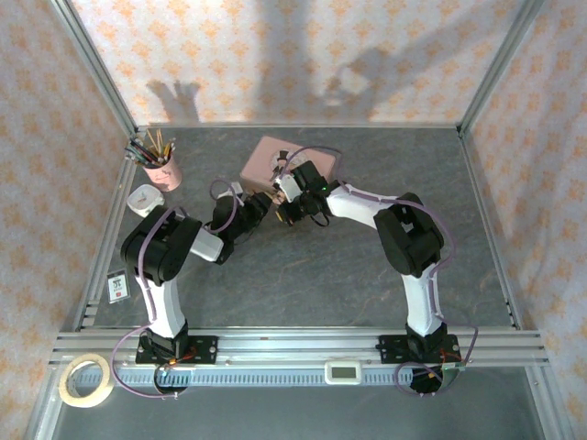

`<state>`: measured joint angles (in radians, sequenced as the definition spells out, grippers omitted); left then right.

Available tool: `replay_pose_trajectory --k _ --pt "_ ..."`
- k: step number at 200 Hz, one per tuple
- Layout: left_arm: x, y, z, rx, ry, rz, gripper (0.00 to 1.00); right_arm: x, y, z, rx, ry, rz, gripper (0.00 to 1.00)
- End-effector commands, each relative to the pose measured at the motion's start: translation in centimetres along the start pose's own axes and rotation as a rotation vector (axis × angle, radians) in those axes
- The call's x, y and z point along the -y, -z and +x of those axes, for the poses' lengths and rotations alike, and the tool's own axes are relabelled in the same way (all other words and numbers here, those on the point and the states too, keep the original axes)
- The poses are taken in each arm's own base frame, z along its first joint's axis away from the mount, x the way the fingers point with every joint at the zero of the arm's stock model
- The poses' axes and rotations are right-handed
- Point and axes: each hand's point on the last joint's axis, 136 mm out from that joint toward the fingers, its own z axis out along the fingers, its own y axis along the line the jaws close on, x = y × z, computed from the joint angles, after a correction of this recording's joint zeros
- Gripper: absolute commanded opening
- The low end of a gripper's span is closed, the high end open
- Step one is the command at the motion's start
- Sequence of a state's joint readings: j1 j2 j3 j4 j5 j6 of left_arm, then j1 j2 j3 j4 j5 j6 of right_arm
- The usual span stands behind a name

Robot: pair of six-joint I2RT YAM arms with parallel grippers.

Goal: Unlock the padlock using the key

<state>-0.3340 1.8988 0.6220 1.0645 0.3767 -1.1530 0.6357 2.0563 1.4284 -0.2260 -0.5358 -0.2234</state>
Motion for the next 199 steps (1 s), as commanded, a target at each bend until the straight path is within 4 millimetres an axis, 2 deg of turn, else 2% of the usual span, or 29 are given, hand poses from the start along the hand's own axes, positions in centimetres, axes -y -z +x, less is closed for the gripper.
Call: replay_pose_trajectory --k 1,60,77,100,118,145,174,184,199 --pt "0.6 -0.9 -0.3 0.025 -0.018 0.028 0.26 -0.3 0.2 -1.1 0.046 0.012 -0.024 0.00" --pt "0.5 -2.2 0.1 0.004 -0.034 0.030 0.25 -0.4 0.3 -1.2 0.049 0.018 -0.026 0.00" --pt "0.4 -2.4 0.3 -0.003 -0.033 0.030 0.19 -0.4 0.3 -1.2 0.048 0.018 -0.026 0.00" --pt "0.3 -2.4 0.4 -0.002 -0.029 0.034 0.01 -0.4 0.5 -1.3 0.051 0.018 -0.021 0.00" --pt "0.3 -2.3 0.3 0.006 -0.031 0.033 0.00 -0.4 1.0 -1.6 0.060 0.011 -0.009 0.00" --pt "0.3 -2.2 0.3 0.011 -0.031 0.031 0.00 -0.9 2.9 -1.9 0.074 -0.035 -0.004 0.22" --pt "0.4 -2.0 0.1 0.021 -0.023 0.040 0.00 -1.4 5.9 -1.7 0.116 -0.141 0.022 0.46" --pt "0.5 -1.9 0.0 0.026 -0.020 0.040 0.00 -1.1 7.0 -1.7 0.145 -0.188 0.058 0.52" --pt "0.5 -1.8 -0.1 0.037 -0.018 0.040 0.00 0.2 8.8 -2.2 0.210 -0.287 0.146 0.69"
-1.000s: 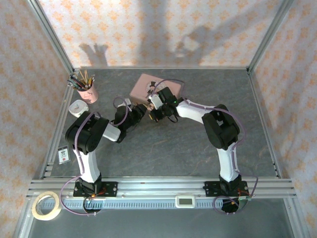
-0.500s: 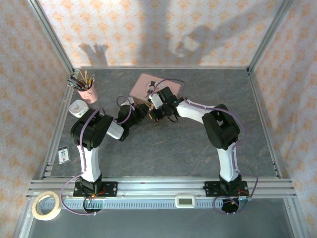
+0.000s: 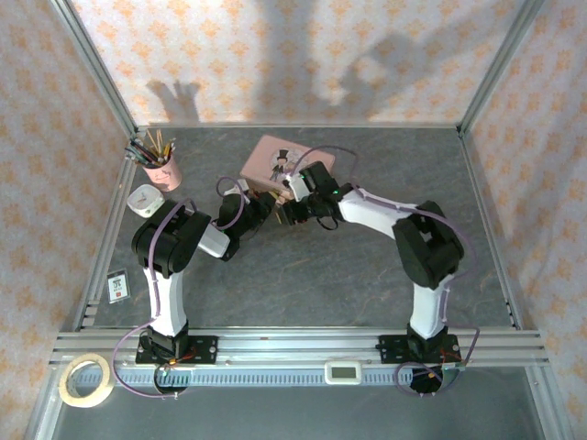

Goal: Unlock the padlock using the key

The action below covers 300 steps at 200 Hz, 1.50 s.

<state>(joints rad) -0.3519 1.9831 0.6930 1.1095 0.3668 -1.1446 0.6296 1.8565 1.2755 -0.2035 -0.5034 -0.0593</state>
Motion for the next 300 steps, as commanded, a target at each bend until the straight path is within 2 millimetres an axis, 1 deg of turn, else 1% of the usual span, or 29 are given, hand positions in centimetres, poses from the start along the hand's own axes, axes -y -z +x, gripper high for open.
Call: replay_pose_trajectory --k 1,12,21,33,47,62,76,92,109,133,159,185,222,239,280,300 --pt "0.1 0.2 -0.3 0.034 0.001 0.009 0.00 1.1 3.7 -2.7 0.152 -0.148 0.121 0.70" --pt "0.1 0.3 -0.4 0.042 0.006 0.008 0.00 2.9 4.8 -3.3 0.202 -0.240 0.203 0.73" --pt "0.2 0.4 -0.5 0.052 0.009 0.012 0.00 4.3 5.5 -3.9 0.246 -0.321 0.234 0.73" --pt "0.2 0.5 -0.6 0.065 0.019 0.010 0.00 6.8 6.3 -4.4 0.315 -0.442 0.272 0.74" --pt "0.2 0.8 -0.8 0.085 0.031 0.011 0.00 9.4 6.4 -4.7 0.367 -0.578 0.301 0.76" --pt "0.1 1.1 -1.1 0.110 0.045 0.009 0.00 11.0 5.9 -5.1 0.404 -0.640 0.315 0.76" --pt "0.1 1.4 -1.3 0.129 0.057 0.011 0.00 11.6 5.4 -5.7 0.445 -0.664 0.320 0.77" --pt "0.3 1.5 -1.5 0.143 0.065 0.019 0.00 12.2 4.5 -6.0 0.464 -0.691 0.316 0.77" --pt "0.2 1.5 -1.5 0.150 0.070 0.019 0.00 12.5 3.6 -5.7 0.476 -0.720 0.305 0.77" --pt "0.2 1.7 -1.7 0.163 0.070 0.016 0.00 13.3 2.4 -4.4 0.466 -0.771 0.320 0.76" --pt "0.0 1.8 -1.9 0.181 0.071 0.010 0.00 14.5 1.8 -2.5 0.466 -0.824 0.363 0.75" --pt "-0.5 2.3 -2.4 0.214 0.093 -0.001 0.00 15.4 1.7 -0.8 0.465 -0.859 0.412 0.73" --pt "-1.1 3.2 -3.5 0.288 0.139 0.002 0.00 16.4 1.9 0.7 0.467 -0.899 0.438 0.70" --pt "-1.1 3.5 -4.1 0.323 0.157 0.013 0.00 16.5 1.9 1.2 0.470 -0.915 0.437 0.69" --pt "-1.6 3.9 -5.2 0.387 0.207 0.014 0.00 16.7 1.8 1.6 0.465 -0.927 0.445 0.67" --pt "-1.5 4.3 -5.7 0.418 0.216 0.016 0.00 16.6 1.9 1.3 0.474 -0.928 0.438 0.65"
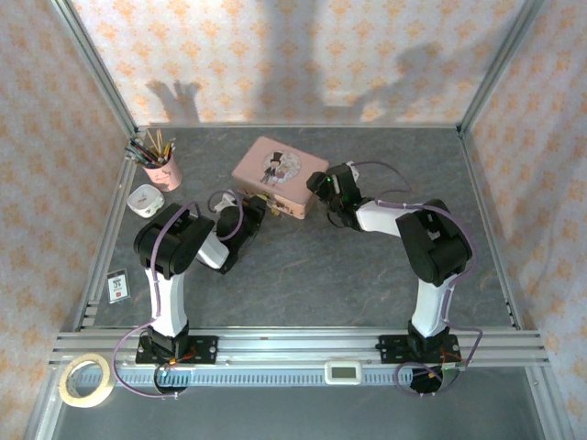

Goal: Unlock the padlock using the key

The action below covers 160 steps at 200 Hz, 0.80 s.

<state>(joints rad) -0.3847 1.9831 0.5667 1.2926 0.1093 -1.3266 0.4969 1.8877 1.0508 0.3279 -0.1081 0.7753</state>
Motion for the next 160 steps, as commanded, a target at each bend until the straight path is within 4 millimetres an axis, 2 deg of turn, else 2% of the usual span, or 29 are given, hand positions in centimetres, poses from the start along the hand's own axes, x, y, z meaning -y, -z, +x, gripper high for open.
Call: replay_pose_trajectory --k 1,34,65,81,115,160 --pt "0.7 0.8 -4.0 0.184 0.049 0.032 0.00 5.3 0.2 0.0 0.027 -0.014 0.180 0.65" --pt "1.5 0.2 -3.9 0.166 -0.004 0.027 0.00 5.0 0.1 -0.3 0.031 -0.001 0.183 0.65" --pt "2.3 -0.7 -2.6 0.096 -0.051 0.057 0.00 4.4 -0.2 -0.2 0.008 0.027 0.167 0.66" --pt "1.6 -0.4 -2.5 0.092 -0.055 0.043 0.00 3.9 -0.3 -0.1 -0.004 0.041 0.150 0.68" --pt "-0.4 0.6 -3.0 0.123 -0.054 -0.005 0.00 4.1 -0.1 -0.4 0.009 0.049 0.164 0.69" --pt "-1.7 0.2 -2.4 0.089 -0.089 -0.033 0.01 4.0 -0.4 -0.1 -0.004 0.059 0.157 0.69"
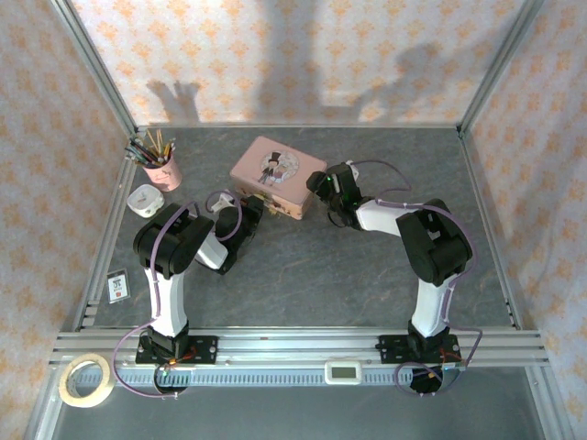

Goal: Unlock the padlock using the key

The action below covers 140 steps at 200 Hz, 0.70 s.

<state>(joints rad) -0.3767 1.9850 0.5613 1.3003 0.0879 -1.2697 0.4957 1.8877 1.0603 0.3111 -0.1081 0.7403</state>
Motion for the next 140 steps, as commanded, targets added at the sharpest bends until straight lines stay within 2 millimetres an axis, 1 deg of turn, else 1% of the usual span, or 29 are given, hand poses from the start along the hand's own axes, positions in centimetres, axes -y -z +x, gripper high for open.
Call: replay_pose_trajectory --k 1,19,41,70,72,89,121,140 --pt "-1.6 0.1 -1.6 0.058 -0.035 -0.029 0.01 4.0 -0.4 0.1 -0.003 0.025 0.150 0.69" --pt "-1.9 0.1 -1.2 0.041 -0.065 -0.036 0.03 3.9 -0.5 0.1 -0.006 0.034 0.146 0.69" --pt "-2.9 0.3 -1.1 0.034 -0.084 -0.070 0.06 3.7 -0.4 -0.1 -0.002 0.038 0.142 0.69" --pt "-3.4 0.7 -1.9 0.058 -0.012 -0.047 0.04 3.4 -0.5 -0.2 -0.002 0.044 0.134 0.69" --pt "-2.9 0.8 -2.0 0.064 -0.005 -0.026 0.03 3.4 -0.5 -0.1 -0.002 0.045 0.133 0.69" --pt "-2.5 1.0 -2.9 0.092 0.051 0.011 0.00 3.4 -0.5 -0.2 0.001 0.047 0.136 0.68" --pt "-0.9 1.2 -4.2 0.136 0.084 0.070 0.00 3.9 -0.6 0.0 -0.005 0.044 0.153 0.68" --pt "0.0 1.5 -5.0 0.164 0.088 0.090 0.00 3.8 -0.6 -0.1 -0.003 0.042 0.153 0.68"
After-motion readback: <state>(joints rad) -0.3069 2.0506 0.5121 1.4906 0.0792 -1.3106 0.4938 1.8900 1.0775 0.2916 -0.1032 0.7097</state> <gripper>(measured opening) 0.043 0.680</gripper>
